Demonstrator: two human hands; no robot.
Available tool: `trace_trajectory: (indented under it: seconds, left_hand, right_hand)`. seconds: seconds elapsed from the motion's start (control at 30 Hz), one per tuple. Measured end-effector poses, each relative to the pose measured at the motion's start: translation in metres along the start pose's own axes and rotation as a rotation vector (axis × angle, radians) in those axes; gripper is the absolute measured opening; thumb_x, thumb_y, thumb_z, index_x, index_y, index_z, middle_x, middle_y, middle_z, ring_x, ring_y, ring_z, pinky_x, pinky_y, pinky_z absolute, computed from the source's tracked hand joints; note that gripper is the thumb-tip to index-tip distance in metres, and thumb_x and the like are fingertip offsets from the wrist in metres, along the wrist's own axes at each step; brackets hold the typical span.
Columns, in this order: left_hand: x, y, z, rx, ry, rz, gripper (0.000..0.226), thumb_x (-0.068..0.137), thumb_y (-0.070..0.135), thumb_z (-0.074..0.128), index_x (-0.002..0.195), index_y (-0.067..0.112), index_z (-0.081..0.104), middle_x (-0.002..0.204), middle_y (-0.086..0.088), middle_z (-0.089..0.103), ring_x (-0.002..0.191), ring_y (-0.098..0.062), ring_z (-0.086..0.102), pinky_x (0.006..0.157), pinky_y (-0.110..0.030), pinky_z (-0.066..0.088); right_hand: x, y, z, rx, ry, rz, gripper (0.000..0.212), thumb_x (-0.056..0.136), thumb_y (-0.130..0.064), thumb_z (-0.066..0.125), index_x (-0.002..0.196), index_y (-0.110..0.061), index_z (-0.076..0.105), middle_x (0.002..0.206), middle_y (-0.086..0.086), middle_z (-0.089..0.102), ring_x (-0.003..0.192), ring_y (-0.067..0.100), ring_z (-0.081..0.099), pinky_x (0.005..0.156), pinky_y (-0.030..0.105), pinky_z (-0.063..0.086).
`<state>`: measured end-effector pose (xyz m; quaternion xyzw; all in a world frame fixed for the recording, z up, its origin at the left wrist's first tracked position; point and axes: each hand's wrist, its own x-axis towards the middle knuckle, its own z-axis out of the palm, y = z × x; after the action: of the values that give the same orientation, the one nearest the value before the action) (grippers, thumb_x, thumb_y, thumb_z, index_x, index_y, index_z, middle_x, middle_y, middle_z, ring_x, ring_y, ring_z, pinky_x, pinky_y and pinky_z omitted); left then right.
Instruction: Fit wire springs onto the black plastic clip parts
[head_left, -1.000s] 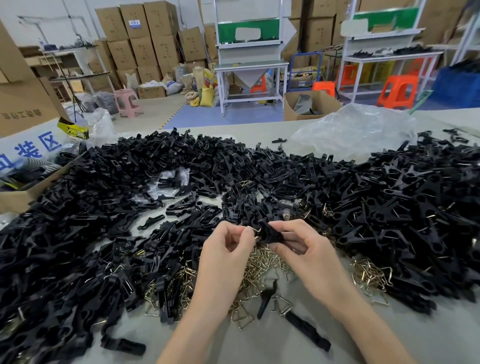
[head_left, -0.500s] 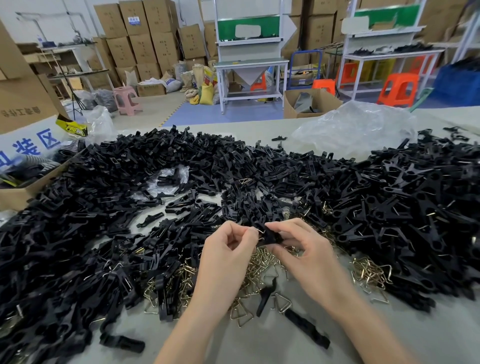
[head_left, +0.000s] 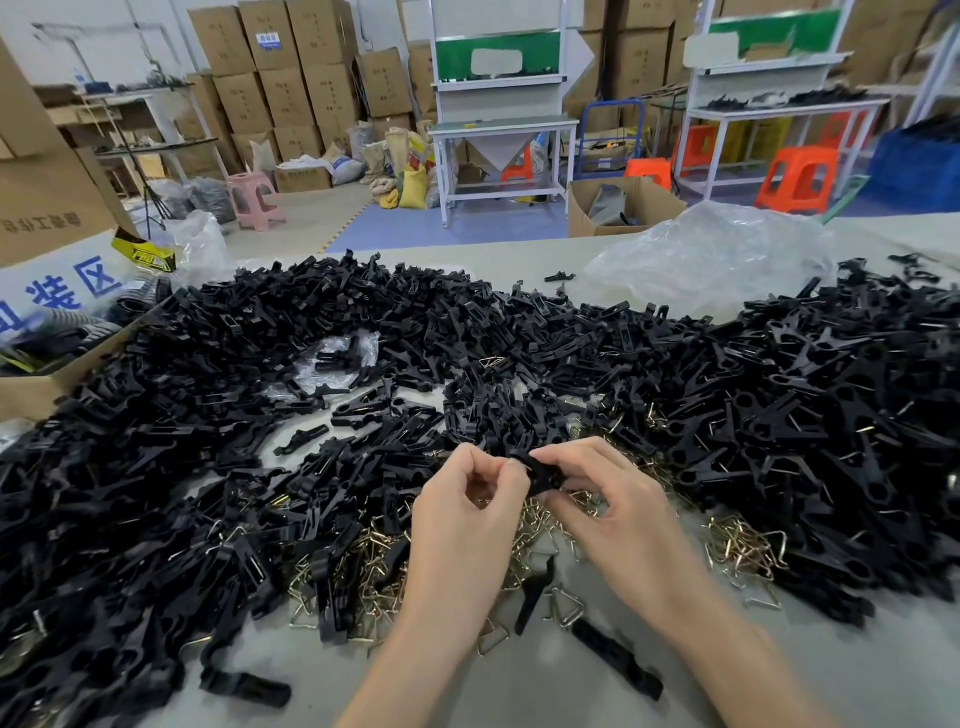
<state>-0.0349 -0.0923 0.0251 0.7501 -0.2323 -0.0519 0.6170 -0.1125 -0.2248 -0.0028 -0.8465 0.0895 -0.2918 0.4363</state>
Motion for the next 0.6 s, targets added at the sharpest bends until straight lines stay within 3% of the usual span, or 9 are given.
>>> trace_trajectory:
  seconds: [0.13, 0.23, 0.3, 0.4, 0.47, 0.53, 0.6]
  left_hand:
    - [0.001, -0.002, -0.002, -0.048, -0.096, -0.054, 0.021, 0.092, 0.027, 0.066, 0.074, 0.018, 0.063, 0.059, 0.012, 0.06, 0.051, -0.002, 0.046, 0.048, -0.013, 0.037]
    - [0.01, -0.001, -0.012, -0.121, -0.312, -0.161, 0.019, 0.088, 0.037, 0.068, 0.071, 0.029, 0.067, 0.076, -0.001, 0.074, 0.067, -0.009, 0.065, 0.067, -0.018, 0.053]
    - [0.014, 0.0, -0.017, -0.208, -0.414, -0.228, 0.019, 0.078, 0.045, 0.073, 0.071, 0.029, 0.068, 0.081, -0.006, 0.075, 0.075, -0.015, 0.069, 0.078, -0.029, 0.059]
    - [0.014, -0.001, -0.018, -0.443, -0.497, -0.359, 0.049, 0.071, 0.042, 0.08, 0.1, 0.009, 0.061, 0.093, -0.013, 0.071, 0.083, -0.023, 0.07, 0.074, -0.034, 0.059]
    - [0.012, 0.0, -0.017, -0.509, -0.547, -0.406, 0.06, 0.073, 0.041, 0.08, 0.115, 0.005, 0.056, 0.101, -0.016, 0.068, 0.088, -0.026, 0.07, 0.072, -0.034, 0.058]
    - [0.01, 0.001, -0.017, -0.514, -0.602, -0.385, 0.059, 0.078, 0.043, 0.077, 0.123, 0.009, 0.06, 0.106, -0.017, 0.068, 0.091, -0.027, 0.069, 0.074, -0.035, 0.057]
    - [0.009, 0.001, -0.014, -0.496, -0.615, -0.338, 0.047, 0.083, 0.043, 0.072, 0.12, 0.014, 0.067, 0.104, -0.015, 0.068, 0.09, -0.027, 0.068, 0.076, -0.036, 0.057]
  right_hand:
    - [0.0, 0.001, 0.001, -0.001, 0.015, -0.001, 0.045, 0.091, -0.011, 0.073, 0.117, -0.047, 0.064, 0.119, -0.025, 0.062, 0.113, -0.002, 0.06, 0.093, 0.01, 0.045]
    - [0.002, -0.001, 0.0, 0.097, 0.005, 0.036, 0.051, 0.091, -0.003, 0.071, 0.113, -0.049, 0.067, 0.117, -0.027, 0.066, 0.112, -0.005, 0.062, 0.094, 0.009, 0.046]
    - [0.002, -0.003, 0.0, 0.192, -0.018, 0.087, 0.056, 0.09, 0.0, 0.07, 0.109, -0.052, 0.068, 0.115, -0.026, 0.069, 0.112, -0.003, 0.064, 0.096, 0.013, 0.049]
    - [0.002, -0.006, -0.002, 0.261, -0.047, 0.117, 0.056, 0.09, 0.002, 0.068, 0.104, -0.053, 0.069, 0.111, -0.022, 0.073, 0.111, 0.001, 0.066, 0.091, 0.015, 0.051]
    - [0.001, -0.007, -0.002, 0.284, -0.06, 0.131, 0.055, 0.09, 0.001, 0.068, 0.103, -0.052, 0.07, 0.11, -0.021, 0.073, 0.112, 0.003, 0.065, 0.09, 0.018, 0.053]
    - [0.0, -0.007, -0.002, 0.305, -0.051, 0.143, 0.058, 0.089, 0.004, 0.069, 0.102, -0.053, 0.071, 0.112, -0.018, 0.073, 0.112, 0.005, 0.065, 0.092, 0.022, 0.053]
    - [0.0, -0.007, -0.002, 0.309, -0.032, 0.139, 0.065, 0.087, 0.008, 0.068, 0.099, -0.056, 0.072, 0.112, -0.017, 0.072, 0.112, 0.002, 0.063, 0.089, 0.017, 0.051]
